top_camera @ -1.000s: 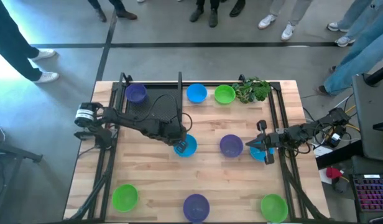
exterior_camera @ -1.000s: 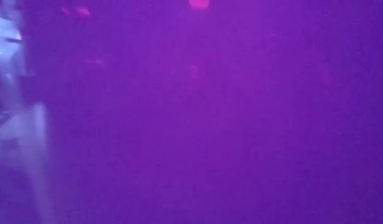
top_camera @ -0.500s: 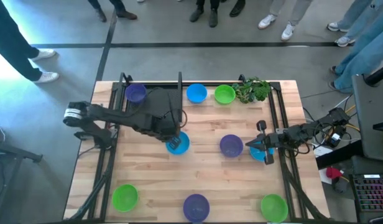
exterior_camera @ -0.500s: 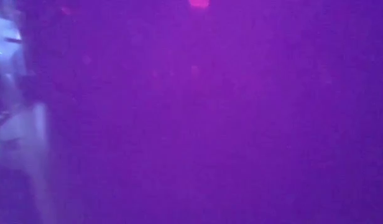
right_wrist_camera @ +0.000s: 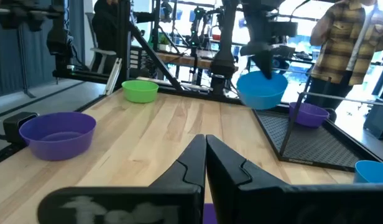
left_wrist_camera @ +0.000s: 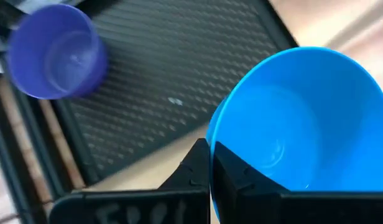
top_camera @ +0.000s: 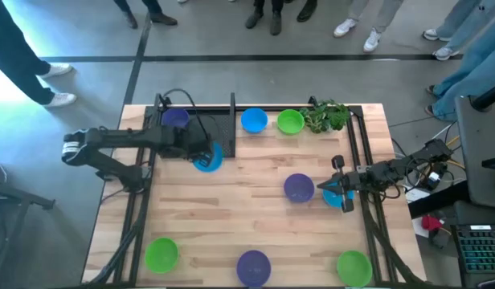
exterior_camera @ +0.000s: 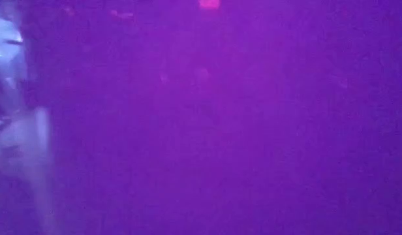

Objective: Pick & Place Mini bowls
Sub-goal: Put the bottom left blue bowl on the shelf

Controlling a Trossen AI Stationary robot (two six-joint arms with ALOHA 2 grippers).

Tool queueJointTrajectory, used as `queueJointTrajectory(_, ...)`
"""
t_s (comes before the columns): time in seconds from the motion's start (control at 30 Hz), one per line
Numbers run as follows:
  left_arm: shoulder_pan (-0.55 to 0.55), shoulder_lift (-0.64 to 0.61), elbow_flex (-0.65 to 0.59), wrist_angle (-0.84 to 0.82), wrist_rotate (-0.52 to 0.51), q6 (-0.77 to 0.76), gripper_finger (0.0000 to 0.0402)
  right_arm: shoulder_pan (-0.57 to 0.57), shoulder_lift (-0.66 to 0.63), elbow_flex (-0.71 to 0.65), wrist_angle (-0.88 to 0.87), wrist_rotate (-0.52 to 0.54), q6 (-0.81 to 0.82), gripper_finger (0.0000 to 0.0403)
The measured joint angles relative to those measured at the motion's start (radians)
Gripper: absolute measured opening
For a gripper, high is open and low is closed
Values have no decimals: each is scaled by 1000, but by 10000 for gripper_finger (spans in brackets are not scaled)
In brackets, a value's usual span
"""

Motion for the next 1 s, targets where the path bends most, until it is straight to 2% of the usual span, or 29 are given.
queueJointTrajectory(0.23,207,15,-1,76,-24,154,0,0,0,0,0,0,0,8)
queueJointTrajectory(0.5,410,97,-1,221,9,333,0,0,0,0,0,0,0,8)
queueJointTrajectory(1.0,539,297,15,456,60,455,0,0,0,0,0,0,-3,8)
